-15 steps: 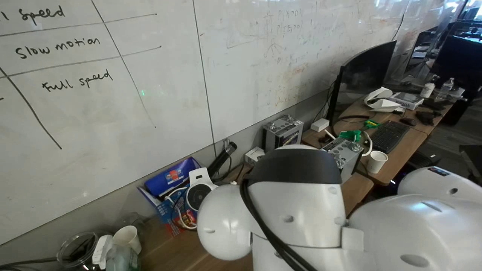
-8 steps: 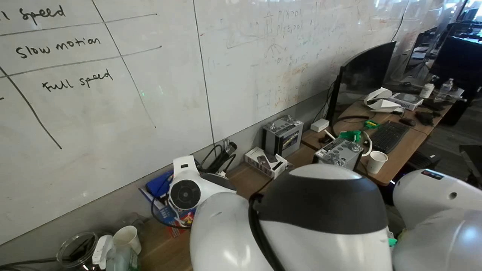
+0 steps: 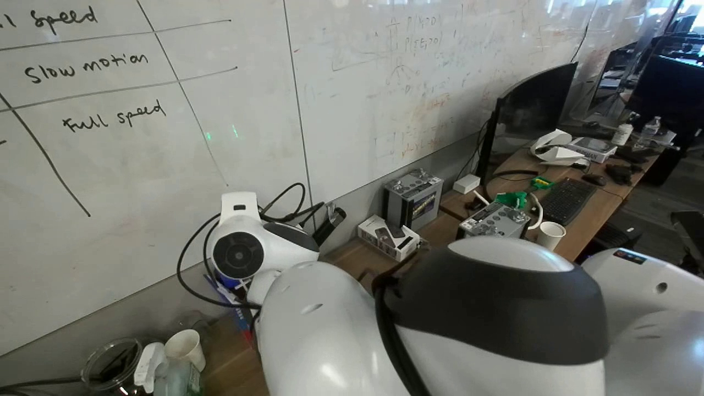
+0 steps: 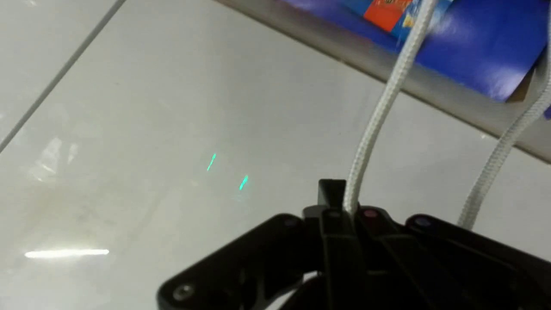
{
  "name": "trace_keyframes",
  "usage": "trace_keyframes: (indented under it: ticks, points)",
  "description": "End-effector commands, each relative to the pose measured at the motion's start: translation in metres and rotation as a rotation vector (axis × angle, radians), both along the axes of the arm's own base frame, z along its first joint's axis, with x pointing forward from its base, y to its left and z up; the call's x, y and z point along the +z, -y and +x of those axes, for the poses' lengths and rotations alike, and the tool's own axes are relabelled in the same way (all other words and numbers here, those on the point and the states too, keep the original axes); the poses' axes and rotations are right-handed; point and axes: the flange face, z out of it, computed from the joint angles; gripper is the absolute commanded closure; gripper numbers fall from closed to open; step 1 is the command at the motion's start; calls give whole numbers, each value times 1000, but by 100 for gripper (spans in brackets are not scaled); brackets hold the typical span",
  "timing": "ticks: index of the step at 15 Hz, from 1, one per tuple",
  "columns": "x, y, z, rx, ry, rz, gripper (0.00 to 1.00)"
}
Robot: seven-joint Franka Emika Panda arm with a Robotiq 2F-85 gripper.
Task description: Put the white strings inside the box.
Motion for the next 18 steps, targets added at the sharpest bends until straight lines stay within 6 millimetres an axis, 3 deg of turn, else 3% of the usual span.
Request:
trace_keyframes:
  ticks: [1, 3, 6, 9, 18]
  points:
    - [50, -3, 18, -17, 118, 7, 100]
    - [71, 7, 33, -38, 166, 4, 100]
    - [92, 24, 59, -80, 211, 30, 100]
    - [107, 28, 78, -99, 270, 40, 100]
    - [156, -3, 80, -88, 461, 52, 100]
